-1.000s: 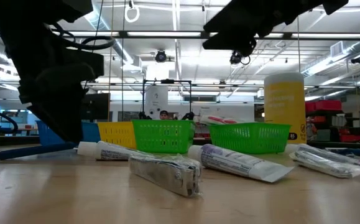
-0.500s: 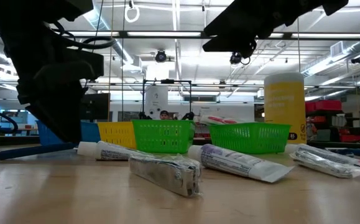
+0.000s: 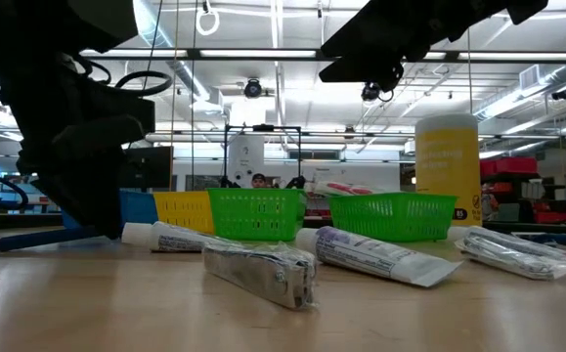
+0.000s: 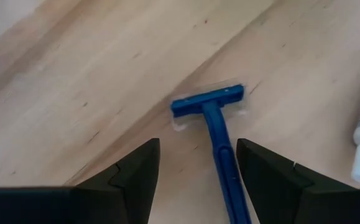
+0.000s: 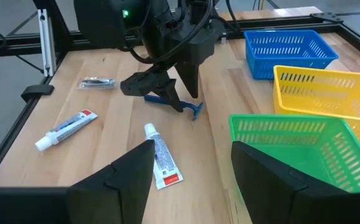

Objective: Pick & Place Travel size toiletries
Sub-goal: Put the blue razor into the blue bin

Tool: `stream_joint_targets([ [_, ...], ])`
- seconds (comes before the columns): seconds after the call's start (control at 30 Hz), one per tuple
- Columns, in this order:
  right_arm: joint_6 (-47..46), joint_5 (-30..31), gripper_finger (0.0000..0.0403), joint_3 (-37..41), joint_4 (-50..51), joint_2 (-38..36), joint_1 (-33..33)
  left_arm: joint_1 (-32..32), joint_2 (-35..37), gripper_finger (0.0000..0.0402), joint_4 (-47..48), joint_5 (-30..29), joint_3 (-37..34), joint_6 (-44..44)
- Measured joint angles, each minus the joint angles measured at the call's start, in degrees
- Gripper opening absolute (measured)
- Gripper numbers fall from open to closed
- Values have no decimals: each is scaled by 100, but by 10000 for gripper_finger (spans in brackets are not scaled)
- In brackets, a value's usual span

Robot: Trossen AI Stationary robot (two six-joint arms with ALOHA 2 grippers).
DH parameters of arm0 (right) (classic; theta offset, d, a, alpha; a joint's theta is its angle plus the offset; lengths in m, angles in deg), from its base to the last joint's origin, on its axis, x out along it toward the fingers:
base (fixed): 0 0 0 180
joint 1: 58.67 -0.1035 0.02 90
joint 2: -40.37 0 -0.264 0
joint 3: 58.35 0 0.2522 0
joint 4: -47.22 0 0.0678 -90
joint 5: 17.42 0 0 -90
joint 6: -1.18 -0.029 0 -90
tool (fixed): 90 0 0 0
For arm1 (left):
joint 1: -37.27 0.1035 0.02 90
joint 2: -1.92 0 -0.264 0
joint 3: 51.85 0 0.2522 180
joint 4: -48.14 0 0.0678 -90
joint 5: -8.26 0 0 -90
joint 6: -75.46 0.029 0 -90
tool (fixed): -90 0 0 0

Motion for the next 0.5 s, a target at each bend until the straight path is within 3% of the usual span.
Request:
stream_joint_targets([
  [0.17,0,0,225,0,-1,-1,0,2,2,205,-146,91,-103,3],
  [0.5,0,0,225,0,-1,-1,0,7,9,103,-126,86,-133,-125],
])
